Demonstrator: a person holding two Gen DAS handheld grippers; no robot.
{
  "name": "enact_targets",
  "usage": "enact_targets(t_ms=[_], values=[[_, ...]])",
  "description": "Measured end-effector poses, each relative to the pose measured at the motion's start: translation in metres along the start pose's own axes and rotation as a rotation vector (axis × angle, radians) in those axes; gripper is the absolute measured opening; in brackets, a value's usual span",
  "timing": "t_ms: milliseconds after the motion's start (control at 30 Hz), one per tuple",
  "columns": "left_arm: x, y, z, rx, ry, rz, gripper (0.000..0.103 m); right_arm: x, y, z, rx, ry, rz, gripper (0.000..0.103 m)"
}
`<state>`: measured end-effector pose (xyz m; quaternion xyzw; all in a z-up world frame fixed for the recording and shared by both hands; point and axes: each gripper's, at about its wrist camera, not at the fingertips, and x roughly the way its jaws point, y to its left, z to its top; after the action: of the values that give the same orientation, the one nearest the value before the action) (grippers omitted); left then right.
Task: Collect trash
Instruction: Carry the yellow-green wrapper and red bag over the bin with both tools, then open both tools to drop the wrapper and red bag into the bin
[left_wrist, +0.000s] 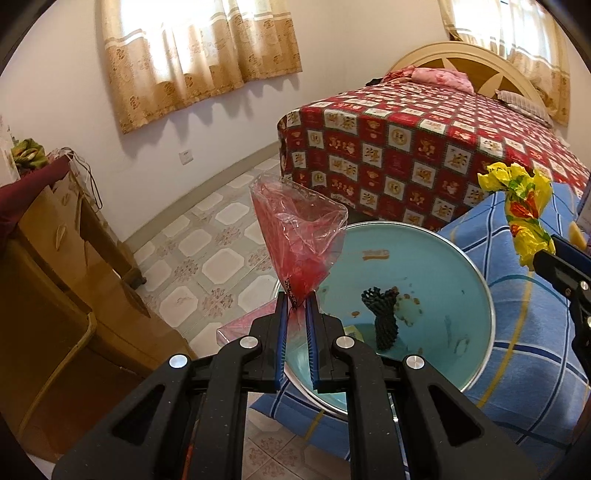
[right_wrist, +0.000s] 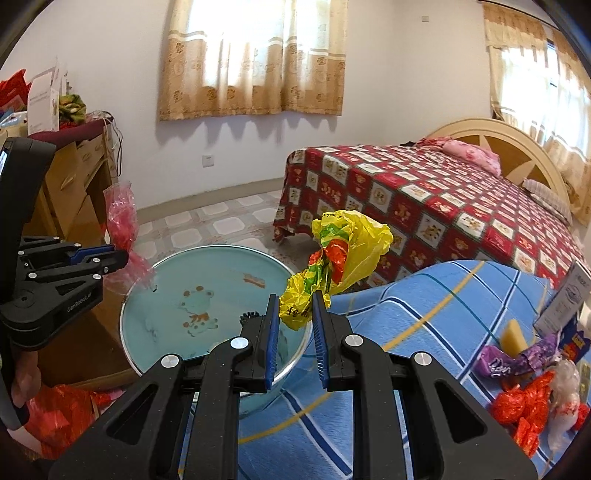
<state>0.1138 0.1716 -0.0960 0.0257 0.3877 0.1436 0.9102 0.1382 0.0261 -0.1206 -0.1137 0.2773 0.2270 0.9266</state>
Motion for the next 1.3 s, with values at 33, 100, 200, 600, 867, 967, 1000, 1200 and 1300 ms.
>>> enact_targets(t_ms=[33, 100, 200, 600, 867, 967, 1000, 1200, 1300], values=[[0.0, 0.002, 0.0, -0.001, 0.001, 0.0, 0.01, 0.002, 0.002, 0.0, -0.004, 0.003, 0.002, 0.018], [0.001, 0.002, 0.0, -0.004, 0.002, 0.002, 0.01, 0.004, 0.004, 0.001, -0.009, 0.006, 0.003, 0.018], [0.004, 0.004, 0.0, -0.006, 0.005, 0.003, 0.01, 0.008, 0.007, 0.002, -0.012, 0.009, 0.009, 0.018], [0.006, 0.006, 0.0, -0.015, 0.008, 0.001, 0.01, 0.013, 0.015, 0.004, -0.032, 0.01, 0.031, 0.018], [0.004, 0.004, 0.001, -0.016, 0.004, -0.012, 0.01, 0.013, 0.017, 0.003, -0.037, 0.011, 0.039, 0.018], [0.004, 0.002, 0.002, -0.016, 0.002, -0.019, 0.01, 0.014, 0.017, 0.003, -0.039, 0.013, 0.04, 0.018], [0.004, 0.002, 0.002, -0.014, 0.001, -0.025, 0.01, 0.015, 0.018, 0.003, -0.041, 0.013, 0.042, 0.018], [0.004, -0.003, 0.005, -0.012, -0.004, -0.042, 0.011, 0.018, 0.02, 0.003, -0.05, 0.018, 0.052, 0.018], [0.007, -0.005, 0.006, -0.014, -0.003, -0.052, 0.012, 0.02, 0.02, 0.002, -0.05, 0.023, 0.055, 0.018]])
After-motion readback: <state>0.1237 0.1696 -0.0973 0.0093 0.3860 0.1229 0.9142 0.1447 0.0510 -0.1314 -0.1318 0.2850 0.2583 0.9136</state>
